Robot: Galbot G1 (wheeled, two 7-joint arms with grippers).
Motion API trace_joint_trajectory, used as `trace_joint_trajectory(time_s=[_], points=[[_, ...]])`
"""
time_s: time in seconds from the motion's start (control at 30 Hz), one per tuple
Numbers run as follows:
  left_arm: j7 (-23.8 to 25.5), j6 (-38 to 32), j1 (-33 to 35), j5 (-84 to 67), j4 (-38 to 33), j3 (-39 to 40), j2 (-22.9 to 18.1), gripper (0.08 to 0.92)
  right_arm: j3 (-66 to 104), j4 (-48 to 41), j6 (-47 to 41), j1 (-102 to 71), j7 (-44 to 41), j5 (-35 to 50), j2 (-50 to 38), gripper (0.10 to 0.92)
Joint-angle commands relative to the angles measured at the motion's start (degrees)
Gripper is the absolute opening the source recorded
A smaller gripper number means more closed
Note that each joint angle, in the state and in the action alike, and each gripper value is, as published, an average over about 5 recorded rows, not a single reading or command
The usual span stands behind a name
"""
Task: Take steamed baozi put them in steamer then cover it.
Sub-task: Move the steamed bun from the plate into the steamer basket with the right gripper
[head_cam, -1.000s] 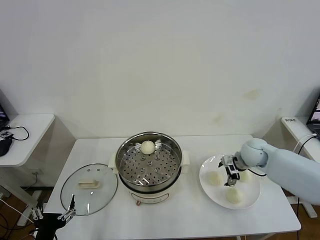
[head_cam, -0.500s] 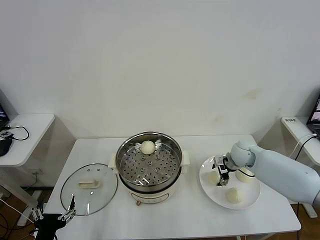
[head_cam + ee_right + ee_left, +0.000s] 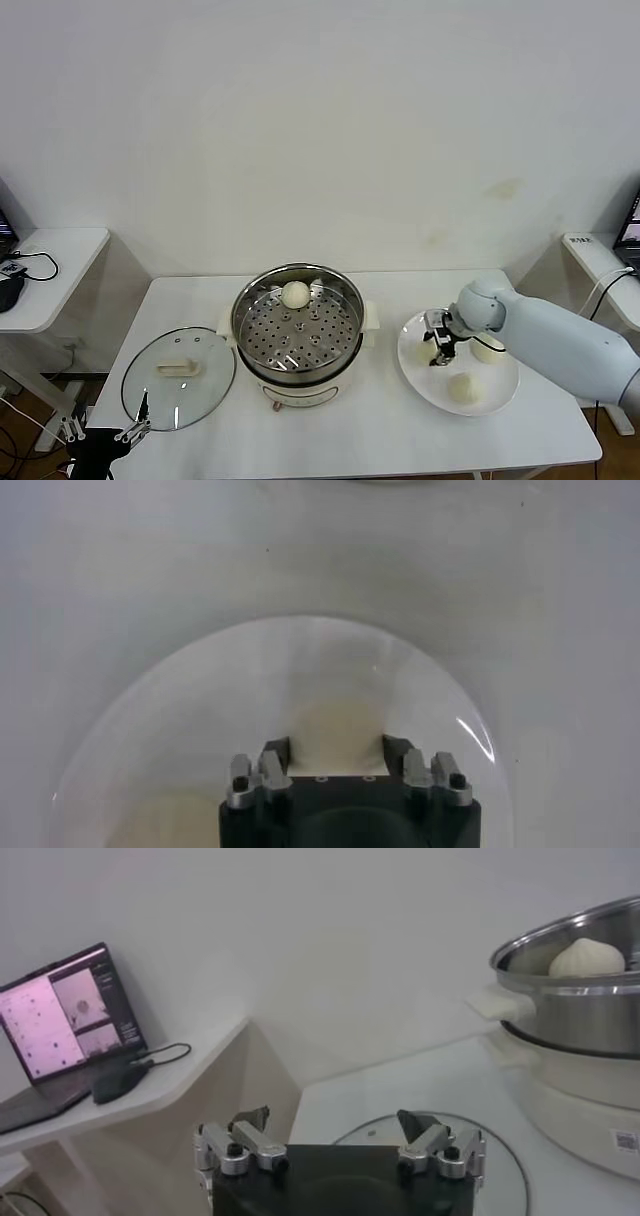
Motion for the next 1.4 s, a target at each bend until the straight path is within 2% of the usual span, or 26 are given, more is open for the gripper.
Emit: trace_joint_trajectory(time_s=[0.03,0.27,0.4,0.63,0.9,1.17,1.4], points=[[-0.02,-0.02,-0.02,-0.02,-0.3,0.09,0.04,0.823,-1.31,3.05,-0.71,6.78,-2.01,3.0,-2.1,0.577],[-0.01,0.0,0.23,-0.06,-0.89,0.1,0.37,0.823,-4.82,9.04,-3.23,17.23,-2.18,10.49,-4.74,0.577],[0.01,0.06,0.28,-0.2,-1.3,0.02,0.62,0.823,-9.94,11.26,-4.95,27.39,-1.45,15.04,-3.16,0.58],[-0.09,0.06,-0.25,-0.68,-1.09,0.05,0.81,0.823,-16.23,13.39,-8.84,42.09,1.26,25.56,5.5,0.593],[-0.13,0.09,-0.66,-2.08,-0.94,-0.87,0.84,0.823,-17.48,13.3,-14.24,40.72,8.11,37.94,18.85,0.599],[0.0,0.22,-0.81,-3.05,-0.74,-1.75,0.64,0.823,-18.2,5.74,-17.34,33.78,11.56,37.8,31.6,0.602],[0.11,0.4,-0.79,-3.13,-1.5,-2.21,0.06,0.823,-18.18,-1.24,-17.83,27.55,11.61,34.33,36.86,0.602]])
